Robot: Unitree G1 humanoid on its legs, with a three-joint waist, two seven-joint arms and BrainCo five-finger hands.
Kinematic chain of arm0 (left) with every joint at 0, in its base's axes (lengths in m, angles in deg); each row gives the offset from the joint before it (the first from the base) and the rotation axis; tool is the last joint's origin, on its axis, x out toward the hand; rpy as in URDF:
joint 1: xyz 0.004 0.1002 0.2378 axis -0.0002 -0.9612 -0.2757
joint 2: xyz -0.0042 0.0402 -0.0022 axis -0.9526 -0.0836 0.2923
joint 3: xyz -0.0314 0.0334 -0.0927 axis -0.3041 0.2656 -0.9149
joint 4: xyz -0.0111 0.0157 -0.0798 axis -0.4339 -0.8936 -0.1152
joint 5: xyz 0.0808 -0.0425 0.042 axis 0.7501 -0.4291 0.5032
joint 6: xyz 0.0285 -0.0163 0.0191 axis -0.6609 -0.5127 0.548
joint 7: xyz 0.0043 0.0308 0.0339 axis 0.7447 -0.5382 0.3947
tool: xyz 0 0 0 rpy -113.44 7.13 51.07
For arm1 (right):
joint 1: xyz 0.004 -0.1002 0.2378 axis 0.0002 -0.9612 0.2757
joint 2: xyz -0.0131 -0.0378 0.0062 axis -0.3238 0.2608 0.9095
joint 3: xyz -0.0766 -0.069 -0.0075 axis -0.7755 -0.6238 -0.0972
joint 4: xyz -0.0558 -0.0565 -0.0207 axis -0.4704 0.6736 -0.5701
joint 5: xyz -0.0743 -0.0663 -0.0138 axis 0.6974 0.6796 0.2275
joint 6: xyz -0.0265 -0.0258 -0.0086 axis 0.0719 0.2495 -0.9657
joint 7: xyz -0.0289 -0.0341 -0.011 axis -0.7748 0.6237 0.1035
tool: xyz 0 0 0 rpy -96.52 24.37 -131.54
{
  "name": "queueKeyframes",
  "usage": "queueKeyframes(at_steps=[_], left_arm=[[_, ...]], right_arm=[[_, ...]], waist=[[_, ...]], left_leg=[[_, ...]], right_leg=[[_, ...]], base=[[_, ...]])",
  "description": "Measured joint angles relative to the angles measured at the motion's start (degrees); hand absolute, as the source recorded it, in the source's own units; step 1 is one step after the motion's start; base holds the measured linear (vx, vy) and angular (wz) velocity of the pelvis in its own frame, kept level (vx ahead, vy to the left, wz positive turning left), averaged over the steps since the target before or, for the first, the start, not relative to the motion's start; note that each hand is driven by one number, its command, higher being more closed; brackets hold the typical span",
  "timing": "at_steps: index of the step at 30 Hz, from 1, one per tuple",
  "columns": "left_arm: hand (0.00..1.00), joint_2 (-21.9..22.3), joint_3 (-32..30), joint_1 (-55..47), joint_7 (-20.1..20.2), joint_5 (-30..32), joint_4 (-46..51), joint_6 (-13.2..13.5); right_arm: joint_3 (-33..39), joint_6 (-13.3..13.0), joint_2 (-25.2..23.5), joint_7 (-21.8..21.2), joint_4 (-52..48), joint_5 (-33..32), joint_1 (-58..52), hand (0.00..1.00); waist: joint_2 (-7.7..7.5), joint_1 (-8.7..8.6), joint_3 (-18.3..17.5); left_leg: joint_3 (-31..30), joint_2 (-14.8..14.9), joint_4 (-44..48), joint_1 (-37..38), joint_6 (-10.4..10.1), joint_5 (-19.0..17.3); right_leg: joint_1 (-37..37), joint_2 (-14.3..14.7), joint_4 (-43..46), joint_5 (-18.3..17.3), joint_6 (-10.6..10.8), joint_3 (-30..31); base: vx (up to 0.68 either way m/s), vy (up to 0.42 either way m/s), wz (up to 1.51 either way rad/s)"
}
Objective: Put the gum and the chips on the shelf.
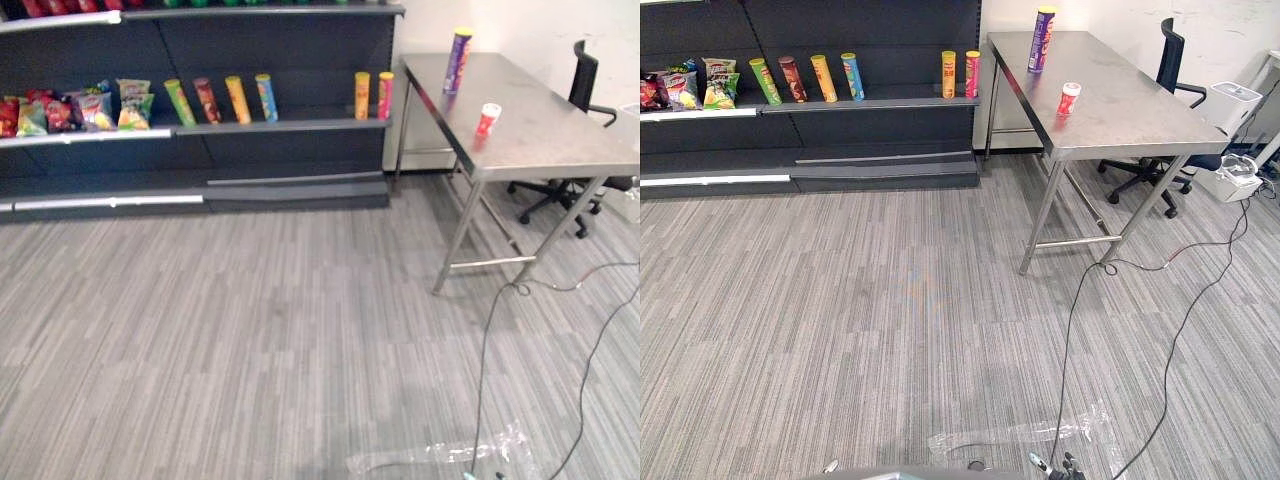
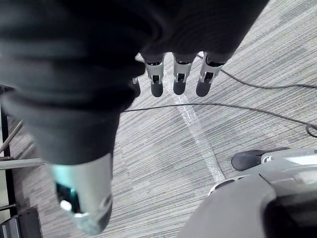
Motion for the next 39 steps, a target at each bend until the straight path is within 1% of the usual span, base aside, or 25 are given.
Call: queueKeyframes(at_steps=[6,10,12,13,14,15,17,18,19,20,21,23,25,28,29,30,31,32,33,34,35,36,37,38,39], left_arm=[[0.0,0.0,-0.2,0.0,-0.1,0.0,0.0,0.0],[0.0,0.0,-0.3,0.0,-1.4,0.1,0.0,0.0],[0.0,0.0,-0.4,0.3,-2.0,0.0,0.0,0.0],[0.0,0.0,-0.8,0.6,-2.1,0.0,0.1,0.0],[0.0,0.0,-1.5,0.9,-2.0,-0.1,0.1,0.0],[0.0,-0.1,-1.9,0.9,-2.0,-0.2,0.1,0.0],[0.0,-0.6,-2.6,0.9,-1.3,-3.9,1.0,-0.1],[0.0,-0.6,-2.9,0.7,-1.1,-5.0,1.3,-0.1],[0.0,0.0,-3.7,0.1,-0.2,-7.8,2.0,-0.4],[0.0,1.0,-4.4,-0.4,0.7,-10.4,2.2,-0.5],[0.0,1.3,-4.6,-0.5,0.9,-11.4,2.2,-0.5],[0.0,1.8,-4.7,-0.9,2.0,-11.4,2.4,-0.2],[0.0,2.3,-4.8,-1.6,3.8,-11.2,2.5,0.4],[0.0,2.5,-4.9,-1.5,4.7,-11.2,2.4,0.4],[0.0,3.0,-5.1,-1.5,4.7,-11.2,2.4,0.4],[0.0,3.5,-5.4,-1.5,4.7,-11.2,2.4,0.1],[0.0,3.8,-5.3,-1.7,4.7,-11.2,2.2,-0.2],[0.0,4.2,-5.4,-2.2,4.7,-11.2,2.2,-0.4],[0.0,4.2,-5.8,-2.9,4.6,-10.9,1.6,-0.5],[0.0,3.8,-5.9,-3.1,4.6,-10.5,1.9,-0.4],[0.0,2.7,-5.9,-2.7,4.1,-9.0,1.7,-0.2],[0.0,2.2,-5.8,-2.4,3.7,-7.8,1.5,-0.3],[0.0,1.6,-5.8,-1.9,3.3,-5.0,1.4,-0.5],[0.0,1.5,-5.8,-1.9,2.5,-3.2,1.3,-0.5],[0.0,1.5,-5.9,-1.9,1.8,-2.6,1.2,-0.5]], right_arm=[[0.0,0.0,0.0,-0.3,0.0,-0.1,0.0,0.0],[0.0,0.2,-0.2,-0.5,0.0,-0.3,0.1,0.0],[-0.1,0.4,-0.2,-0.5,-0.1,-1.5,0.3,0.0],[-0.4,0.4,-0.1,-0.6,-0.1,-1.9,0.9,0.0],[-0.5,0.4,-0.1,-0.6,-0.2,-2.0,1.3,0.0],[-0.5,0.4,-0.2,-0.6,-0.2,-2.0,1.4,0.0],[-0.5,0.8,-0.9,-0.6,-0.5,-1.8,1.3,0.0],[-0.5,1.0,-1.1,-0.6,-0.6,-1.8,1.2,0.0],[-0.7,1.3,-1.1,-0.7,-1.6,-1.8,0.8,0.0],[-1.1,1.4,-0.6,-0.8,-2.5,-1.7,0.3,0.0],[-1.0,1.5,-0.4,-0.8,-2.6,-1.7,0.2,0.0],[-1.1,1.9,0.0,-0.8,-2.6,-1.7,0.1,0.0],[-0.9,2.0,0.5,-1.3,-2.7,-1.8,0.5,0.0],[-0.3,2.0,0.5,-1.7,-2.7,-1.8,0.4,0.0],[-0.1,2.0,0.8,-1.7,-2.7,-1.8,0.3,0.0],[-0.1,1.9,1.4,-1.8,-2.6,-1.7,-0.1,0.0],[0.0,1.9,1.6,-1.8,-2.6,-1.7,-0.2,0.0],[0.1,1.8,1.8,-1.8,-2.5,-1.7,-0.3,0.0],[0.1,1.9,1.5,-1.7,-2.3,-1.3,-0.3,0.0],[0.1,1.9,1.2,-1.7,-2.3,-1.0,-0.2,0.0],[0.1,1.9,0.6,-1.7,-2.3,0.2,-0.1,0.0],[0.1,1.9,0.3,-1.7,-2.3,0.6,0.1,0.0],[0.2,1.9,-0.1,-1.6,-2.2,1.1,0.1,0.0],[0.3,1.9,-0.3,-1.5,-2.2,1.1,-0.1,0.0],[0.4,1.9,-0.4,-1.5,-2.2,1.2,-0.2,0.0]], waist=[[-0.12,0.0,0.1],[-0.31,-0.04,0.4],[-0.35,-0.08,1.2],[-0.02,-0.2,2.1],[-0.65,-0.41,3.0],[-0.75,-0.43,3.2],[-2.23,-0.11,4.8],[-2.47,-0.03,5.0],[-2.18,0.31,5.4],[-1.66,0.84,6.0],[-1.08,1.17,6.4],[-0.87,1.45,6.6],[-0.07,1.4,6.9],[0.33,1.32,7.3],[1.06,1.29,7.7],[2.3,1.22,8.0],[2.82,1.11,8.0],[3.12,1.08,8.0],[3.05,1.35,7.6],[2.13,1.48,7.1],[0.24,1.26,5.9],[-0.18,1.17,5.7],[-0.85,1.1,5.4],[-1.18,1.28,4.7],[-1.34,1.37,4.5]], left_leg=[[0.0,0.0,0.0,0.0,0.0,0.0],[-0.1,0.0,0.1,0.0,0.0,0.0],[-0.2,0.1,0.9,-0.3,-0.1,-0.1],[-0.1,0.3,2.4,-0.7,-0.5,-0.4],[-0.1,0.6,4.9,-2.2,-1.6,-1.1],[-0.1,0.8,6.8,-3.1,-2.0,-1.5],[1.4,2.4,20.5,-9.3,-3.9,-3.5],[2.0,3.2,25.4,-11.4,-3.9,-3.4],[2.7,5.5,35.2,-15.8,-3.5,-3.0],[2.6,7.4,42.4,-19.4,-2.9,-3.7],[2.4,7.8,43.6,-20.2,-2.7,-4.6],[2.4,7.9,40.7,-21.5,-2.6,-5.5],[1.1,7.3,32.0,-21.9,-3.0,-4.6],[-0.5,5.8,21.4,-23.0,-4.1,0.6],[-1.9,5.9,16.3,-23.3,-4.9,3.7],[-2.7,7.1,12.7,-23.2,-5.8,5.2],[-3.2,7.4,12.6,-23.2,-6.0,5.2],[-3.0,8.4,13.9,-22.9,-5.6,6.6],[-2.1,7.2,18.1,-23.1,-4.5,7.8],[-1.2,6.3,19.9,-23.6,-2.9,6.6],[-0.1,4.5,23.3,-25.2,0.5,3.7],[0.1,3.7,24.8,-25.5,1.0,2.2],[0.8,2.1,26.1,-25.5,2.3,0.2],[1.9,0.4,25.2,-24.4,3.3,-0.7],[2.4,-0.5,24.1,-23.5,3.6,-0.9]], right_leg=[[0.0,0.0,0.0,0.0,0.0,0.0],[0.1,0.0,0.0,0.0,0.0,-0.2],[0.1,-0.1,0.4,-0.1,-0.1,-0.3],[-0.3,-0.3,2.1,-1.0,-0.6,-0.3],[-1.8,-0.6,5.1,-2.5,-0.8,-0.7],[-2.6,-0.8,6.7,-3.4,-1.0,-0.8],[-4.2,-1.6,11.2,-7.1,-2.1,-0.9],[-4.2,-1.7,11.6,-7.4,-2.3,-0.8],[-4.0,-1.3,12.7,-8.2,-3.0,-0.3],[-3.7,-0.6,13.6,-8.8,-3.4,0.2],[-3.1,-0.6,13.9,-9.0,-3.4,0.5],[-1.9,-1.2,14.4,-9.7,-3.3,1.8],[-1.4,-1.9,14.5,-10.0,-3.0,3.6],[-0.9,-4.1,15.5,-11.4,-1.5,5.5],[-0.1,-4.8,15.6,-12.2,-0.3,6.2],[0.9,-5.3,16.3,-14.0,1.1,7.2],[1.7,-5.4,16.5,-14.7,2.0,7.7],[3.0,-5.7,16.8,-15.9,3.2,8.5],[4.1,-7.8,17.4,-17.6,4.0,9.9],[4.5,-8.8,17.2,-18.1,4.2,10.1],[4.6,-11.1,17.8,-18.4,3.8,10.3],[4.3,-12.1,18.8,-18.3,3.8,10.4],[2.7,-13.7,22.5,-17.3,5.4,11.1],[-0.7,-15.3,29.3,-15.7,7.1,12.6],[-3.0,-16.0,33.6,-14.5,7.2,13.3]], base=[[0.0,0.0,0.0],[0.0,0.0,0.01],[0.0,0.0,0.0],[-0.06,-0.03,0.06],[-0.07,-0.038,0.09],[-0.1,-0.062,0.16],[-0.08,-0.069,0.12],[-0.04,-0.093,-0.01],[-0.02,-0.068,-0.13],[0.01,-0.053,-0.19],[0.04,0.02,-0.28],[0.06,0.043,-0.3],[0.13,0.137,-0.41],[0.22,0.228,-0.28],[0.23,0.3,-0.31],[0.31,0.406,-0.34],[0.29,0.381,-0.38],[0.36,0.41,-0.42],[0.31,0.33,-0.45],[0.38,0.355,-0.37],[0.29,0.25,-0.14],[0.43,0.373,-0.01],[0.41,0.388,0.0],[0.39,0.382,-0.02],[0.24,0.233,-0.01]])
